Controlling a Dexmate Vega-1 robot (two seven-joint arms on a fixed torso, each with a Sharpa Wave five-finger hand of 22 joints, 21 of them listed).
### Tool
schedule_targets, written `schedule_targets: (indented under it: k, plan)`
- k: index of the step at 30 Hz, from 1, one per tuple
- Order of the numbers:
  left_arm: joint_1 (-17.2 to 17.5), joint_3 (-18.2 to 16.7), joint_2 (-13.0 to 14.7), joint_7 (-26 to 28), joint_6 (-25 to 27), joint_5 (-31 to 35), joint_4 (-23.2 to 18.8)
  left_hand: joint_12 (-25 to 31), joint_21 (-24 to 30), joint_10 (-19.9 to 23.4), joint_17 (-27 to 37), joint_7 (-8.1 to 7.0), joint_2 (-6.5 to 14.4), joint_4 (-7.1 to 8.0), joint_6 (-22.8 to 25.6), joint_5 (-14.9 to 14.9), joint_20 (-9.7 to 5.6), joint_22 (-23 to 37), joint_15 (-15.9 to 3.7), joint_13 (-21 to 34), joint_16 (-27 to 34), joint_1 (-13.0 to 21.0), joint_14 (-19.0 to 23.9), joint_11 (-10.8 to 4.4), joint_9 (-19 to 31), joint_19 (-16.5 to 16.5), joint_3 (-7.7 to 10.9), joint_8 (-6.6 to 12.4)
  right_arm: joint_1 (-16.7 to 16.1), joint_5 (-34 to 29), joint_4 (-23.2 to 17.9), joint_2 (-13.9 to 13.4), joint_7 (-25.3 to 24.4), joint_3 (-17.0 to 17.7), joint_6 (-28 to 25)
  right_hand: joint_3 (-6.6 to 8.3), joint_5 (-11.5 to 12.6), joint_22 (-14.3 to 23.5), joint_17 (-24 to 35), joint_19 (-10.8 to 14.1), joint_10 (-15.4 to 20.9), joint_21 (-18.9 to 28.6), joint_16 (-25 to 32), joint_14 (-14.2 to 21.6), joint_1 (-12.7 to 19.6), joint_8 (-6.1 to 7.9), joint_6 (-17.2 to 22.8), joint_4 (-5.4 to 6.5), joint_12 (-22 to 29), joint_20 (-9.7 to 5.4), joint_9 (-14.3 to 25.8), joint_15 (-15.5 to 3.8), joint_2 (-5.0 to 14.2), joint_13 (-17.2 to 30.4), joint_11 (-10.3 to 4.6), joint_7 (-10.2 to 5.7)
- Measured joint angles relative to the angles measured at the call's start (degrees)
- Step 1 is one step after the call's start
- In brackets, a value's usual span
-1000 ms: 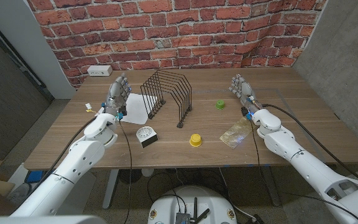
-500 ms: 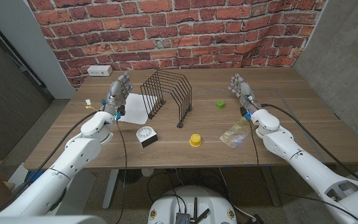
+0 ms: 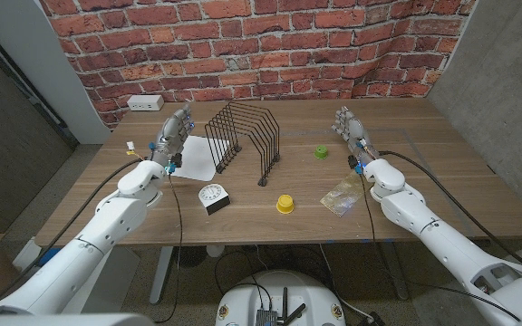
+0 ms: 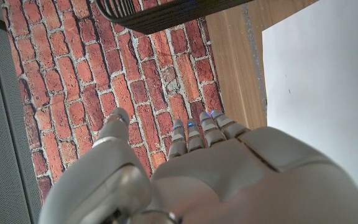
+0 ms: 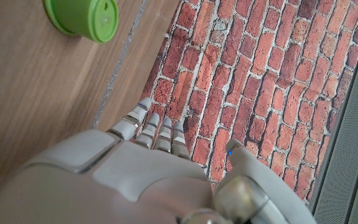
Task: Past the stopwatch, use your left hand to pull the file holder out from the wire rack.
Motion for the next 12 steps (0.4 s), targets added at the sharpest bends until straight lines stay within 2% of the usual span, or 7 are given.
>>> schedule_targets:
  k: [12]
  plan:
    - [-3.1, 2.3, 0.0, -4.6, -2.6, 2.7, 5.2, 0.0, 0.0, -1.8, 0.2, 0.08, 1.3, 0.23, -2.1, 0.0, 0.00, 0.0, -0.30, 0.0, 0.0, -1.7, -2.1, -0.82, 0.0, -1.2, -0.23, 0.01, -0.5, -0.3, 0.0, 0.8, -0.7, 0.0, 1.3, 0.22, 0.0, 0.0, 0.0, 0.0, 0.0, 0.0, 0.0, 0.0, 0.0, 0.00, 0.0, 0.22, 0.0, 0.00, 0.0, 0.00, 0.00, 0.0, 0.00, 0.00]
